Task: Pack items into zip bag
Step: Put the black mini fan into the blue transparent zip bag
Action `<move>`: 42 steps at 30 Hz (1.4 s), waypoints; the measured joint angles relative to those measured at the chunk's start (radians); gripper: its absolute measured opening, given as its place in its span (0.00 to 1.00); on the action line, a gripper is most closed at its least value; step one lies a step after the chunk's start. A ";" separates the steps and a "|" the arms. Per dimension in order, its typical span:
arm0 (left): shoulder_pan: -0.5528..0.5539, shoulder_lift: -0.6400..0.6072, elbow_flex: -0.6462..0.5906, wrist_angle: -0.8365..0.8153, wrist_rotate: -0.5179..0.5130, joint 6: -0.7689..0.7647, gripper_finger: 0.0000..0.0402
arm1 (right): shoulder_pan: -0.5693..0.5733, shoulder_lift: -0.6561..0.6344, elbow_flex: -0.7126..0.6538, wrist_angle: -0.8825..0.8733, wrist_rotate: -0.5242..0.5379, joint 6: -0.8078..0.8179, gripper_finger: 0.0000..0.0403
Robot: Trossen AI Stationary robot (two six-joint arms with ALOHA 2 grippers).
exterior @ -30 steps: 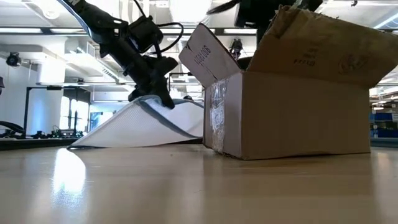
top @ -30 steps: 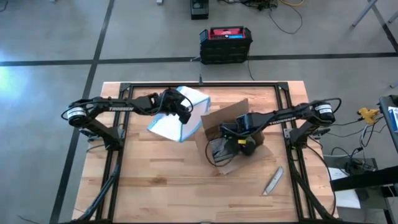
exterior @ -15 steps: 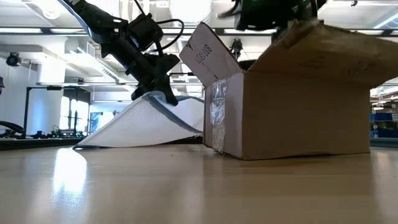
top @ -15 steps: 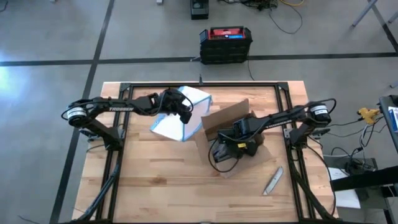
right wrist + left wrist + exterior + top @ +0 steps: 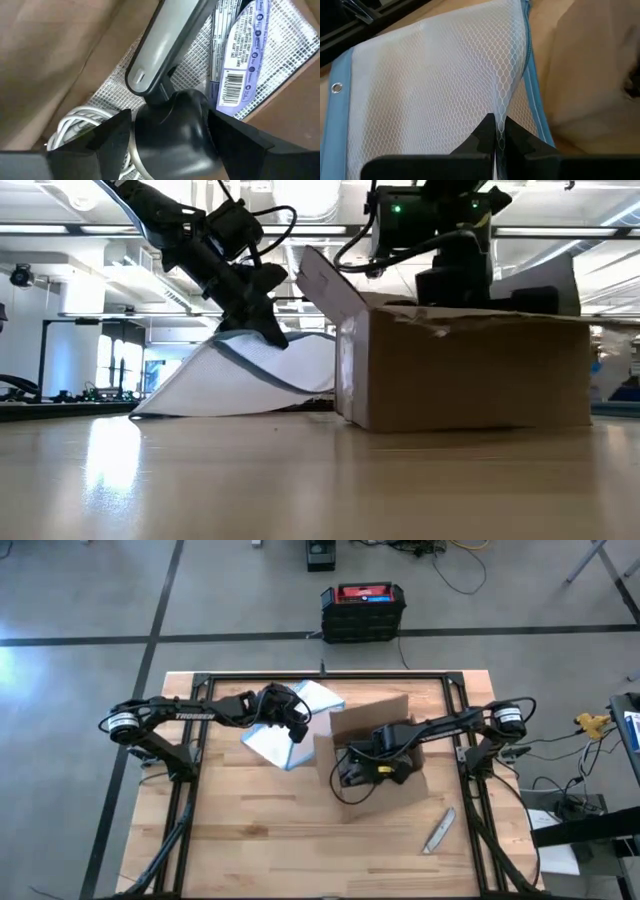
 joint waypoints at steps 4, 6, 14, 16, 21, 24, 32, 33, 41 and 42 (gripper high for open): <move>0.000 0.000 0.000 0.000 0.016 0.012 0.00 | -0.016 0.003 0.000 -0.002 -0.008 0.050 0.62; 0.000 0.000 0.000 0.000 0.024 0.012 0.00 | -0.027 0.011 0.000 -0.012 -0.019 0.115 0.60; -0.011 0.000 0.000 0.000 0.026 0.016 0.00 | -0.047 0.006 0.018 -0.035 -0.037 0.372 0.48; -0.011 0.001 0.000 0.000 0.026 0.016 0.00 | -0.047 0.001 0.051 -0.030 -0.037 0.407 0.46; -0.011 0.001 0.000 0.000 0.035 0.016 0.00 | -0.057 -0.008 0.163 -0.033 -0.024 0.472 0.42; -0.011 0.001 0.000 0.000 0.048 0.016 0.00 | -0.075 -0.010 0.229 -0.086 -0.026 0.469 0.41; -0.011 0.001 0.000 0.000 0.051 0.016 0.00 | -0.083 -0.010 0.254 -0.312 -0.116 0.238 0.47; -0.011 0.001 0.000 0.000 0.051 0.016 0.00 | -0.078 -0.009 0.246 -0.320 -0.116 0.206 0.48; -0.011 0.001 0.000 0.000 0.050 0.016 0.00 | -0.060 -0.008 0.154 -0.259 -0.107 0.001 0.71; -0.011 0.001 0.000 0.000 0.050 0.016 0.00 | -0.061 -0.008 0.141 -0.257 -0.106 -0.018 0.74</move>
